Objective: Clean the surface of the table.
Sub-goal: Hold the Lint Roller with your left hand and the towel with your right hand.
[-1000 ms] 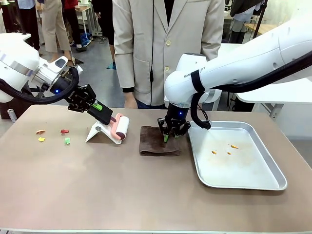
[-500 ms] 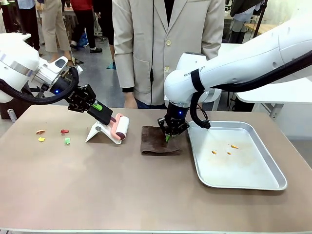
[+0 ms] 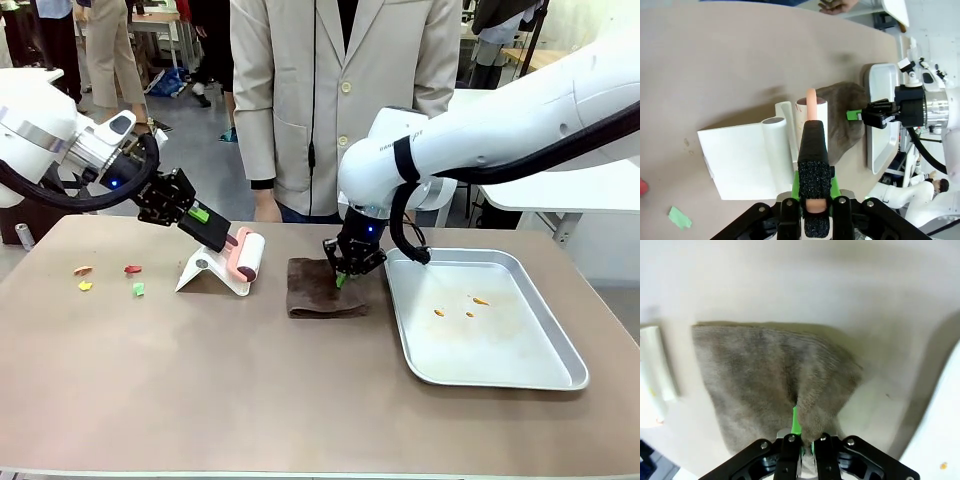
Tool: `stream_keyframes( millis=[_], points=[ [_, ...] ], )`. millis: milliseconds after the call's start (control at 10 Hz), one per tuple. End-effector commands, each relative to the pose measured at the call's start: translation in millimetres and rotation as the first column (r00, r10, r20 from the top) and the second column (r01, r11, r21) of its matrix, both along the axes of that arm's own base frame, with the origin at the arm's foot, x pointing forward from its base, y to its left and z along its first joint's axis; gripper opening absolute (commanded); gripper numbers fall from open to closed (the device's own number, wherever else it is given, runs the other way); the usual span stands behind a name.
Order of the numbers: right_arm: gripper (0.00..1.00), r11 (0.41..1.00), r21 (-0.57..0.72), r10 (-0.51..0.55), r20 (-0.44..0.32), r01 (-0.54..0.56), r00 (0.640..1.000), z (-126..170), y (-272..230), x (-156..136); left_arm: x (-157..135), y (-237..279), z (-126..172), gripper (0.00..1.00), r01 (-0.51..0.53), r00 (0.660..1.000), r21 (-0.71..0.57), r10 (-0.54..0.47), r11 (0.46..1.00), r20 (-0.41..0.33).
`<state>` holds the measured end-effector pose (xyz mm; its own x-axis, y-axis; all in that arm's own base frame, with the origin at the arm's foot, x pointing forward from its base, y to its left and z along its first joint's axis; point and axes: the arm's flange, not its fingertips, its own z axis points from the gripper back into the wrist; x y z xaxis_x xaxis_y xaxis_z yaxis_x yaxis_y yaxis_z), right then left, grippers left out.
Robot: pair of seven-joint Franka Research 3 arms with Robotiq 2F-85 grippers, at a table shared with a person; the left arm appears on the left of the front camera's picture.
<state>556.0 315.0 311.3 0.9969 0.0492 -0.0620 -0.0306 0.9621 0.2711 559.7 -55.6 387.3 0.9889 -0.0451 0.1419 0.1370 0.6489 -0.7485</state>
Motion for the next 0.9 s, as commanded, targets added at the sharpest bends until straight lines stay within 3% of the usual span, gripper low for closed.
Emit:
stream_keyframes(
  millis=[0,300,500,600,800],
  points=[
    [0.0,0.958,0.28,0.055,0.041,-0.064,0.998,19,-31,-12,-16,7,12,0.0,0.019,0.999,-0.087,-0.015,0.996,0.048],
    [0.0,0.829,0.533,0.145,0.084,-0.168,0.986,42,-73,-29,-29,28,33,0.0,0.037,0.997,-0.175,-0.024,0.984,0.079],
    [0.0,0.663,0.714,0.172,0.151,-0.228,0.973,54,-99,-41,-40,64,48,0.0,0.064,0.996,-0.291,-0.045,0.954,0.074],
    [0.0,0.607,0.759,0.17,0.164,-0.234,0.972,58,-108,-49,-48,85,50,0.0,0.065,0.998,-0.335,-0.055,0.94,0.039],
    [0.0,0.611,0.766,0.112,0.167,-0.201,0.98,65,-131,-85,-82,134,55,0.0,0.048,0.998,-0.398,-0.032,0.916,0.046]
  ],
)
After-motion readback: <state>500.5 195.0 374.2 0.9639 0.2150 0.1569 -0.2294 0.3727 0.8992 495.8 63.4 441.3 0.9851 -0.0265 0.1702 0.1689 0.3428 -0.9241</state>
